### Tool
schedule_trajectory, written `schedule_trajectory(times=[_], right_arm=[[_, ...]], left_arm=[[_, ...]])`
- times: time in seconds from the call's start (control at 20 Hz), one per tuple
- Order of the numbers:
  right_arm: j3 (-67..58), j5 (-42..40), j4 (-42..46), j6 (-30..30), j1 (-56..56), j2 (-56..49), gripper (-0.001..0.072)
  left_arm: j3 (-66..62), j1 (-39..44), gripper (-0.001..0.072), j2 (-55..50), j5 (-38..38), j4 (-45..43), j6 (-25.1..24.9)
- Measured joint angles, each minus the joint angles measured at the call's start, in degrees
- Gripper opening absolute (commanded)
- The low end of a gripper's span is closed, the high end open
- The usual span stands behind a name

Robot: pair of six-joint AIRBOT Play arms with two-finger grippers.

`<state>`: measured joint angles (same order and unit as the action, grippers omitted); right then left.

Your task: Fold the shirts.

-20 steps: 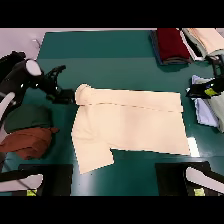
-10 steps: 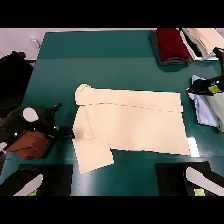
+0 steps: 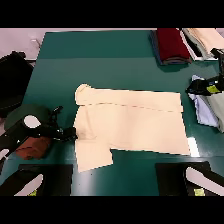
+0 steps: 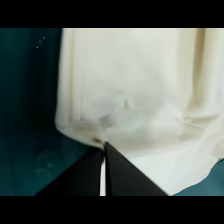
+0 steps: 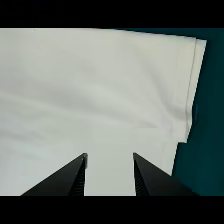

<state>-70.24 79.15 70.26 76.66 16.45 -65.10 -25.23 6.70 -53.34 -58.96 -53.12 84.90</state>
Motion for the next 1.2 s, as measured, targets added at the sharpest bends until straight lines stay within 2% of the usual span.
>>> schedule_trajectory(times=[0.2, 0.25, 0.3, 0.6, 0.95, 1.05, 1.15, 1.2], right_arm=[[4.39, 2.21, 0.31, -0.07, 3.82, 1.51, 0.0344], [6.97, 2.75, 0.50, -0.07, 5.49, 2.40, 0.0399], [10.19, 3.30, 1.22, -0.09, 7.43, 3.58, 0.0531], [28.61, 5.68, 9.14, -0.28, 17.51, 7.74, 0.0524], [40.11, 4.17, 10.12, -0.31, 20.09, 8.52, 0.0496], [41.90, 4.24, 9.55, -0.26, 18.29, 8.63, 0.0332], [42.80, 3.39, 9.35, -0.26, 14.99, 8.66, 0.0097], [42.80, 2.78, 9.11, -0.28, 13.11, 8.63, 0.0057]], left_arm=[[-5.22, 0.02, 0.0020, 0.04, -2.82, -2.47, -0.55], [-6.60, 0.02, 0.0019, 0.04, -3.43, -2.99, -0.61], [-7.89, 0.02, 0.0020, 0.02, -4.00, -3.48, -0.72], [-11.45, 0.02, 0.0020, 0.04, -4.94, -4.52, -1.68], [-12.02, 0.02, 0.0020, 0.02, -4.42, -4.76, -2.73], [-12.02, 0.02, 0.0021, 0.02, -4.04, -4.76, -2.78], [-12.20, 0.02, 0.0020, 0.02, -3.87, -4.81, -2.95], [-12.48, 0.02, 0.0019, 0.02, -4.02, -4.87, -3.15]])
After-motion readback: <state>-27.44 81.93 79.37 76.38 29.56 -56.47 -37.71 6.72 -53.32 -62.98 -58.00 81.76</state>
